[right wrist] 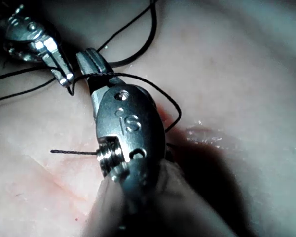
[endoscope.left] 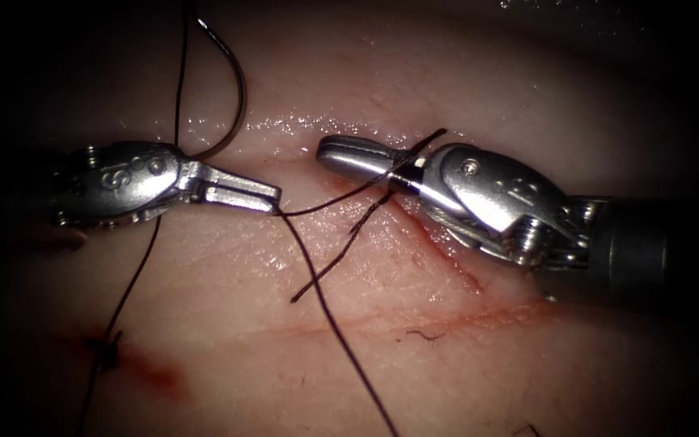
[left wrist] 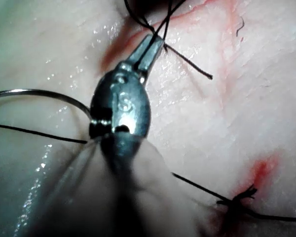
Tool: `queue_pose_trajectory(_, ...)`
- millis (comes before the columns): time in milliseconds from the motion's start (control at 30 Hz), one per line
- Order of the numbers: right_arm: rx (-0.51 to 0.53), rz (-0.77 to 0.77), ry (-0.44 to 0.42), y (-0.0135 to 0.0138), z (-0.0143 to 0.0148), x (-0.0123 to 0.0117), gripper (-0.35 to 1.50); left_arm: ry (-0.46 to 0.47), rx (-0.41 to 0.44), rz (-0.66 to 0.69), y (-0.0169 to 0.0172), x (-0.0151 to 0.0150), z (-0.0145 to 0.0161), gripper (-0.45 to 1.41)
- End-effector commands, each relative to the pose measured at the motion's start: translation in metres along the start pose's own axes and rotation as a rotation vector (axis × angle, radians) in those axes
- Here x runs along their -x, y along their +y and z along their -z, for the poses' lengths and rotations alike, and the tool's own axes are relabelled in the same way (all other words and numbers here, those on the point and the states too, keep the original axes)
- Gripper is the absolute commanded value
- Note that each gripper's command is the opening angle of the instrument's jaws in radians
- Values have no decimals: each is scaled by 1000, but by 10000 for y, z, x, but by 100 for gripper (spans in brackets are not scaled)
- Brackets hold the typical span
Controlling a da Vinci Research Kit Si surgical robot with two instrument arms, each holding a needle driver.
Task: Wound Closure
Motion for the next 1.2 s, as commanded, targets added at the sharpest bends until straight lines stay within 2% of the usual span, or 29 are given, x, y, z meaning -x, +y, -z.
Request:
queue_pose_trajectory(33, -52, 19, -34, 6, -11, 2, -35, 0, -3, 2, -3, 5, -7, -45)
queue_pose_trajectory(367, -330, 80, -254, 12, -36, 11, -35, 15, 15, 7, -6, 1, -17, -45)
queue_pose_trajectory(433, -395, 94, -321, 7, -41, 15, -35, 18, 20, 10, -6, -2, -16, -45)
queue_pose_trajectory(533, -419, 111, -362, 4, -43, 18, -35, 25, 31, 14, -5, -5, -13, -45)
queue_pose_trajectory(767, -452, 127, -360, -5, -43, 20, -35, 27, 38, 15, -12, -11, -10, -45)
queue_pose_trajectory(1000, -569, 174, -486, -24, -49, 30, -35, 38, 29, 1, -24, -16, -11, -45)
queue_pose_trajectory(1033, -577, 177, -503, -26, -50, 31, -25, 38, 28, 2, -25, -16, -12, -45)
queue_pose_trajectory(1067, -589, 181, -532, -28, -51, 33, -3, 38, 26, -4, -25, -16, -13, -45)
queue_pose_trajectory(1133, -607, 193, -572, -32, -52, 37, 10, 38, 24, -4, -26, -16, -15, -45)
queue_pose_trajectory(1200, -632, 216, -618, -37, -54, 40, 15, 37, 23, -4, -25, -16, -15, -45)
